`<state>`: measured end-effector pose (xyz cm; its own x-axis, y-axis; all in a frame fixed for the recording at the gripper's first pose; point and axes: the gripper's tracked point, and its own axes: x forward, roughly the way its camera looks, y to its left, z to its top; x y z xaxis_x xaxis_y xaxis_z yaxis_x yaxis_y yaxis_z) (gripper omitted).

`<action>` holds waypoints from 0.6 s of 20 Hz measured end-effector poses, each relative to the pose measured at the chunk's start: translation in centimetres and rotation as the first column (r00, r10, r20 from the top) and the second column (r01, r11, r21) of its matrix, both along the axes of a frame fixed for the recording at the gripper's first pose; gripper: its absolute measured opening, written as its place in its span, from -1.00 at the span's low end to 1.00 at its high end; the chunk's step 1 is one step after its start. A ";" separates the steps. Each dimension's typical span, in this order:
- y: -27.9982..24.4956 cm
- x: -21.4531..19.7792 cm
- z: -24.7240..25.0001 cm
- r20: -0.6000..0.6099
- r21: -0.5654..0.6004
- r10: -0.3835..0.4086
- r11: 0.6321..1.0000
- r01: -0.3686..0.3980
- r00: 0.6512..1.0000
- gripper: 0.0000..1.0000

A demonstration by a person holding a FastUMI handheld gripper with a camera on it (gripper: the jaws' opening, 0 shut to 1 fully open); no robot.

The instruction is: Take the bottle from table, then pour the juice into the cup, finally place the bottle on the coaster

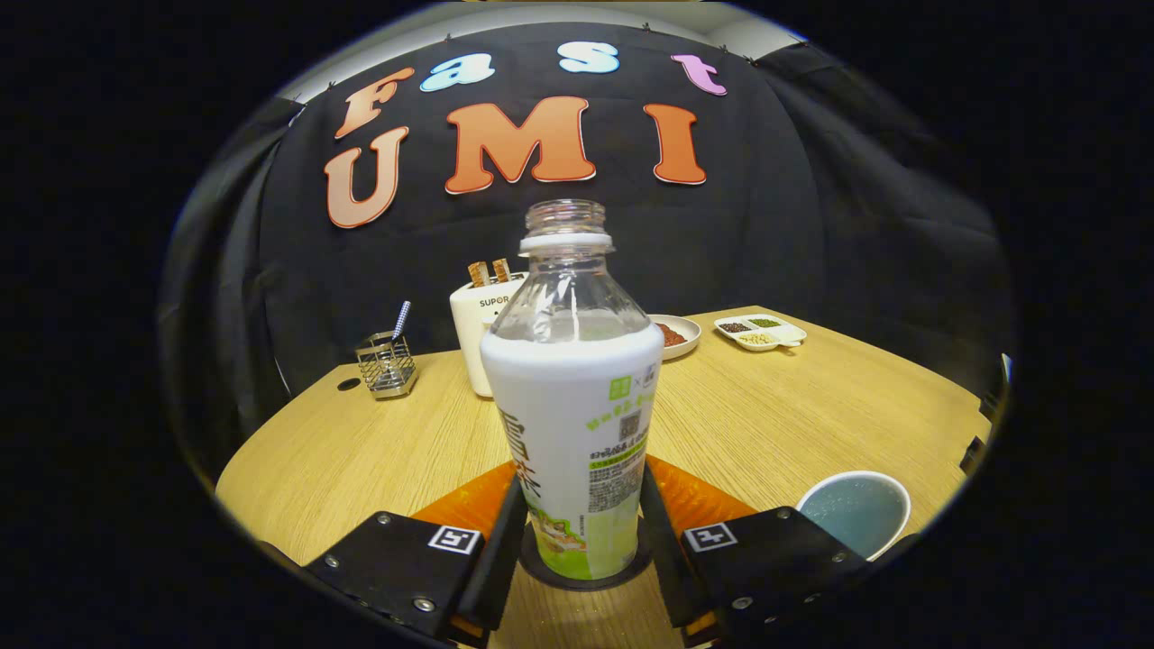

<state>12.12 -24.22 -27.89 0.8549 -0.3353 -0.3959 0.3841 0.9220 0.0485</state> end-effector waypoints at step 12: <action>0.3 -4.0 3.9 0.088 -0.041 -0.089 0.995 0.093 0.992 0.94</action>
<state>8.08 -23.90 -23.97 0.8502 -0.4290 -0.3053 0.4627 0.8854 0.0445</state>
